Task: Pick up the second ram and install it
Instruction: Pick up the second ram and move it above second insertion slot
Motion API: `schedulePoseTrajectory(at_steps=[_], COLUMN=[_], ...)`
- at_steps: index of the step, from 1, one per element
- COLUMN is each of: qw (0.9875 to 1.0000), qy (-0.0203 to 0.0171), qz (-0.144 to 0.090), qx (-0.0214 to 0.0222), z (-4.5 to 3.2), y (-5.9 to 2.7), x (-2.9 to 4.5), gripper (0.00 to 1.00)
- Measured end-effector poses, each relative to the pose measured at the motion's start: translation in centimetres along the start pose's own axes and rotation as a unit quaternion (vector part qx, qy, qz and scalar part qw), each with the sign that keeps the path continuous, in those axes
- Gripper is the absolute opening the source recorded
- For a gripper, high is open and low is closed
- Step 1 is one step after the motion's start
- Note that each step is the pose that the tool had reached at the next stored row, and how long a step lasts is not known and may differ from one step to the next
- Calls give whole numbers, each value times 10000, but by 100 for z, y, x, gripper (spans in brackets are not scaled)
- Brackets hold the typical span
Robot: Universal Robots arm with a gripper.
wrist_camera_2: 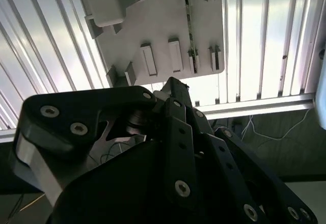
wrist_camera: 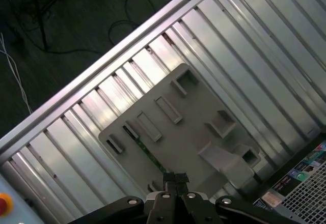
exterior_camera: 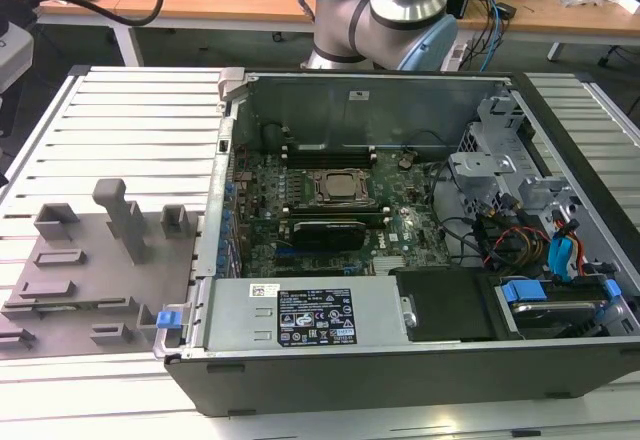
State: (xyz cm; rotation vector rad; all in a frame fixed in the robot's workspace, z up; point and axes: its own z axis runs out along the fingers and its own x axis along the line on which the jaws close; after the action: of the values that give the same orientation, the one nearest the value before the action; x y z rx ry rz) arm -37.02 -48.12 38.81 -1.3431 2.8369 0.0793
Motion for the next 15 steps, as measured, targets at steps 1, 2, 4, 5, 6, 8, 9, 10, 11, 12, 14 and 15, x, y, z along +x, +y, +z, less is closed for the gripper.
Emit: schedulePoseTrajectory(at_steps=[1, 2, 4, 5, 6, 8, 9, 10, 11, 12, 14, 15], qw=[10000, 10000, 9999, 9997, 9995, 9990, 9988, 9986, 9982, 9979, 9973, 9969], qy=[2, 3, 7, 11, 14, 20, 22, 24, 27, 29, 33, 35], qz=[-55, -77, -157, -241, -324, -452, -486, -534, -606, -645, -729, -791], qx=[-1, -2, -4, -6, -8, -11, -12, -13, -14, -15, -17, -19], z=[0, 0, 0, 0, 0, 0, 0, 0, 0, 0, 0, 0], y=[0, 0, 0, 0, 0, 0, 0, 0, 0, 0, 0, 0], x=[0, 0, 0, 0, 0, 0, 0, 0, 0, 0, 0, 0], gripper=[11, 11, 11, 11, 11, 11, 11, 11, 11, 11, 11, 11])
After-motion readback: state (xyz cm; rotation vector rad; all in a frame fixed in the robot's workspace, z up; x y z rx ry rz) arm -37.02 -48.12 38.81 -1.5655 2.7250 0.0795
